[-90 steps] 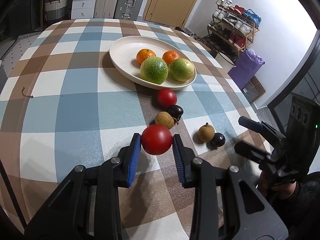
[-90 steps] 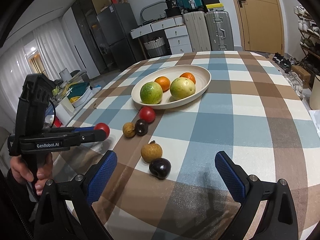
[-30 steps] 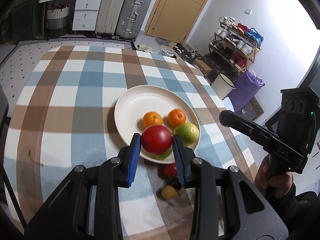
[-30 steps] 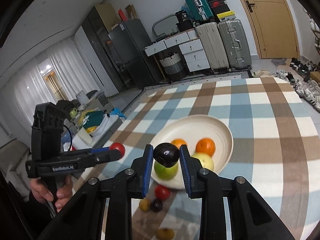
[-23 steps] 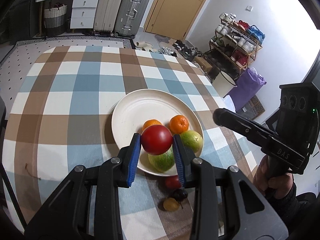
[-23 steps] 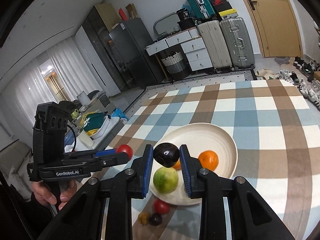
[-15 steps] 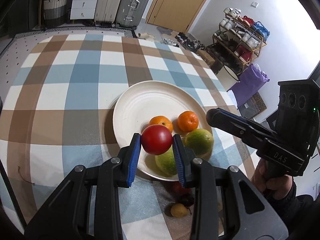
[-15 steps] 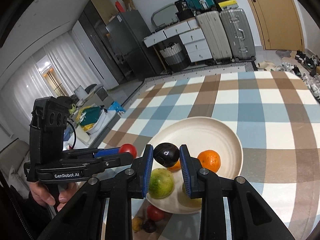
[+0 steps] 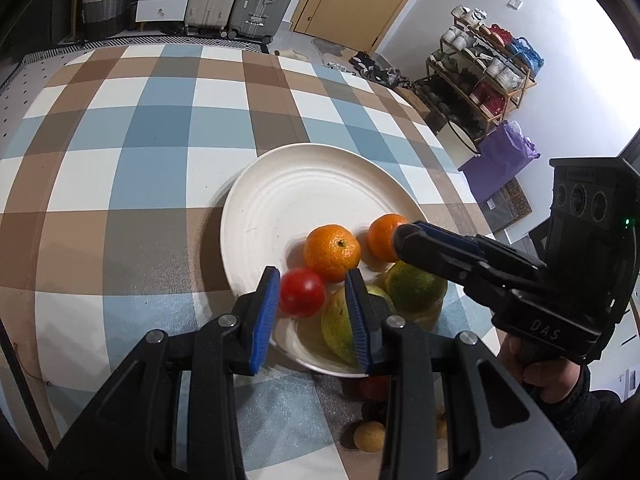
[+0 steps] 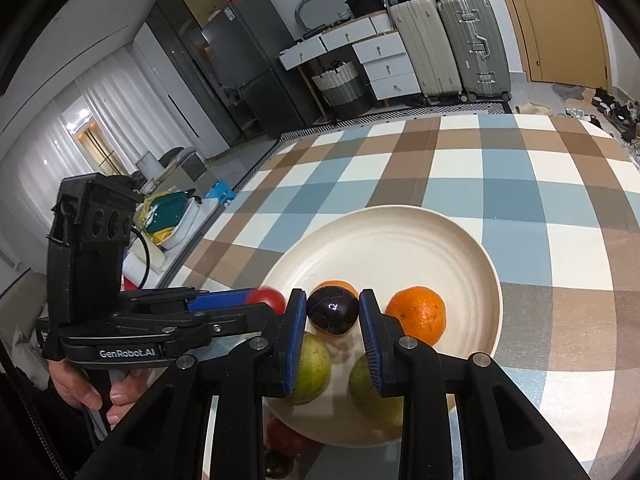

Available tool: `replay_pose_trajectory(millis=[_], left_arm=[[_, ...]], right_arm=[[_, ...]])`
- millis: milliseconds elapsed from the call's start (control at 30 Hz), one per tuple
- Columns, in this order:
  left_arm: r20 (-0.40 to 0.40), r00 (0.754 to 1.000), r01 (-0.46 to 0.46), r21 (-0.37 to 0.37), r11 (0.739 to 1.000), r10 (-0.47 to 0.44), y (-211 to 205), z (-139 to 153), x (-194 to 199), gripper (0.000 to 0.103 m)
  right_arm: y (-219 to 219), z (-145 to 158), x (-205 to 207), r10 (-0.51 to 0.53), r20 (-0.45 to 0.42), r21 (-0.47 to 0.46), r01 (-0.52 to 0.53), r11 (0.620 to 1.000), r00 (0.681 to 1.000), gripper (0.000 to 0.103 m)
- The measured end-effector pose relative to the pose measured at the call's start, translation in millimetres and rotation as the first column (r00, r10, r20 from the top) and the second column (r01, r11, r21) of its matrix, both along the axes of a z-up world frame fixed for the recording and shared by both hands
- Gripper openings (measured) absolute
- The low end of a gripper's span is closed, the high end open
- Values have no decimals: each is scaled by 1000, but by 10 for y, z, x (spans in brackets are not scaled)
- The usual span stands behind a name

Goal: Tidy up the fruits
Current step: 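Carry the tomato and plum onto the plate and open both grippers, then withdraw both open grippers from the plate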

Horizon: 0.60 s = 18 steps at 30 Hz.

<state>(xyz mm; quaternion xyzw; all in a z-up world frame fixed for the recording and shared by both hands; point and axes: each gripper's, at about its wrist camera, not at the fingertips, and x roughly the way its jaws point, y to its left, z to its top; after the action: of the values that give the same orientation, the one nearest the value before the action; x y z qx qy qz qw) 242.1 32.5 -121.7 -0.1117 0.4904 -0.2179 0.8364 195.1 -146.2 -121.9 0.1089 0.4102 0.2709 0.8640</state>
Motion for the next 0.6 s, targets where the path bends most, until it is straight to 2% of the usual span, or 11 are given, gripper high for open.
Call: replay_pose_trajectory(millis=[33, 100, 167, 267, 333, 400, 500, 600], left_arm=[[2, 1000, -2, 7, 1000, 2, -3, 3, 5, 30], [6, 1000, -3, 10, 1000, 3, -3, 20, -1, 30], [13, 1000, -6, 12, 1000, 5, 3, 53, -27, 30], [28, 1000, -11, 19, 1000, 11, 15, 123, -94, 31], [38, 999, -16, 25, 1000, 15, 24, 173, -151, 37], [57, 998, -22, 35, 999, 20, 28, 230, -226, 42], [74, 997, -25, 47, 999, 22, 33, 309, -351, 42], [89, 995, -41, 57, 998, 35, 46, 386, -477, 52]], right_arm=[[-4, -7, 3, -6, 0, -7, 6, 1000, 1000, 29], [-25, 0, -9, -14, 6, -6, 14, 1000, 1000, 46], [-57, 42, -44, -24, 27, 6, 23, 1000, 999, 55], [-91, 132, -107, -32, 56, 9, 31, 999, 998, 57], [-113, 173, -138, -39, 64, 18, 38, 999, 997, 60], [-137, 215, -189, -50, 70, 24, 49, 999, 996, 71], [-147, 285, -287, -51, 91, 30, 49, 998, 995, 71], [-145, 354, -409, -53, 112, 22, 51, 998, 992, 75]])
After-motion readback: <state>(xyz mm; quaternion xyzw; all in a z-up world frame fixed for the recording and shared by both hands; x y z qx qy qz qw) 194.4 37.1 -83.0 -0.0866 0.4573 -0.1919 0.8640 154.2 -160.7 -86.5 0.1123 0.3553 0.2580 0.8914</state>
